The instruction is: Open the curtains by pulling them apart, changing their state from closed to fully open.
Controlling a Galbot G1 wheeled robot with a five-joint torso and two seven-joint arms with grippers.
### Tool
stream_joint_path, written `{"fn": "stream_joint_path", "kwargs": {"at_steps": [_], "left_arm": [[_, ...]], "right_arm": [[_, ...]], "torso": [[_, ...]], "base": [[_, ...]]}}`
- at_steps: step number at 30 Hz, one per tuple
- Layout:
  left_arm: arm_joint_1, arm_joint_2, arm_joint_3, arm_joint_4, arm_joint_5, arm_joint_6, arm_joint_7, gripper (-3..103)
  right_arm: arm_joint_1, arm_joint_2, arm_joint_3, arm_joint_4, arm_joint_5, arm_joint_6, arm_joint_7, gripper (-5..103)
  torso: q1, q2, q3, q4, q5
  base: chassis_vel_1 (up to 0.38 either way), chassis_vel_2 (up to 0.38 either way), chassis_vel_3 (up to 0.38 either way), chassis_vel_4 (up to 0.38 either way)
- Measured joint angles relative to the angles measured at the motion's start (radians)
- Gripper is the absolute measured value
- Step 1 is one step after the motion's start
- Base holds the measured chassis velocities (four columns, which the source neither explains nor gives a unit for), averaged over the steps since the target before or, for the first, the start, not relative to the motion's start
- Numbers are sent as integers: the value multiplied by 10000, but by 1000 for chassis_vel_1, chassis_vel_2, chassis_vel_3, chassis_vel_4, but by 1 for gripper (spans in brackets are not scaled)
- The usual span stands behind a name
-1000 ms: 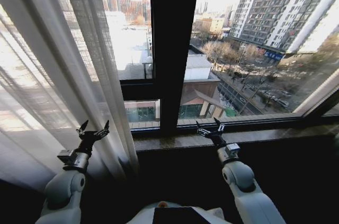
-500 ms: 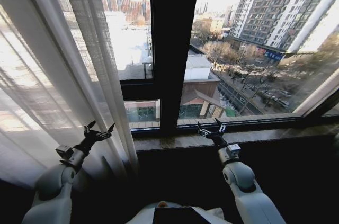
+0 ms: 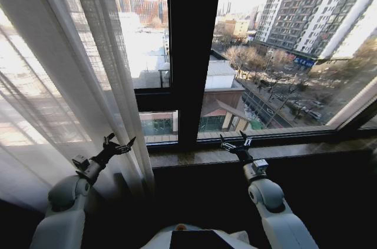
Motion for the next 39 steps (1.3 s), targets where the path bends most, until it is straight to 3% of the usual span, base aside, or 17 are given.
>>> {"fn": "stream_joint_path", "kwargs": {"at_steps": [5, 6, 7, 8, 11, 12, 15, 17, 20, 26, 29, 32, 39], "left_arm": [[-173, -137, 250, -1, 6, 125, -543, 102], [-168, -273, 372, -73, 7, 186, -1150, 93], [-142, -349, 411, -149, 9, 268, -1449, 93], [-142, -349, 411, -149, 9, 268, -1449, 93], [14, -534, 504, -377, 117, 336, -2182, 77], [14, -534, 504, -377, 117, 336, -2182, 77], [222, -676, 548, -707, 185, 403, -2936, 61], [245, -688, 547, -745, 196, 402, -3035, 61], [300, -711, 537, -869, 237, 352, -3535, 44], [320, -721, 490, -959, 234, 309, -3756, 28], [326, -722, 483, -992, 212, 306, -3752, 11], [329, -725, 481, -992, 199, 306, -3748, 2], [470, -817, 395, -1139, 169, 232, -3824, 0]], "right_arm": [[-7, 5, 9, -48, 5, 121, -1, 100], [-9, 4, 0, -66, 12, 145, -3, 100], [-13, 4, -10, -76, 15, 154, -7, 100], [-13, 4, -10, -76, 15, 154, -7, 100], [-24, 8, -38, -104, 18, 182, -16, 100], [-24, 8, -38, -104, 18, 182, -16, 100], [-19, 38, -88, -106, 18, 199, -22, 100], [-17, 40, -93, -106, 18, 200, -22, 100], [7, 31, -108, -88, 18, 201, -25, 100], [20, 4, -101, -79, 18, 201, -27, 100], [9, -7, -76, -79, 19, 209, -30, 100], [-14, -16, -51, -81, 26, 217, -31, 100], [-8, -35, -19, -60, 221, 192, 29, 100]], "torso": [[0, 0, 0, 0, 1], [0, 0, 0, 0, -1], [0, 0, 0, 0, 0], [0, 0, 0, 0, 0], [0, 0, 0, 0, 0], [0, 0, 0, 0, 0], [0, 0, 0, 2, 0], [0, 0, 0, 2, 0], [-1, 0, 0, 1, 0], [0, 0, 0, 1, 0], [-1, 0, 0, 1, 0], [0, 0, 0, 0, 0], [-1, 0, 0, 0, -1]], "base": [[0, 0, 0, 0], [0, 0, 0, 0], [0, 0, 0, 0], [0, 0, 0, 0], [0, 0, 0, 0], [0, 0, 0, 0], [0, 0, 0, 0], [0, 0, 0, 0], [0, 0, 0, 0], [0, 0, 0, 0], [0, 0, 0, 0], [0, 0, 0, 0], [0, 0, 0, 0]]}}
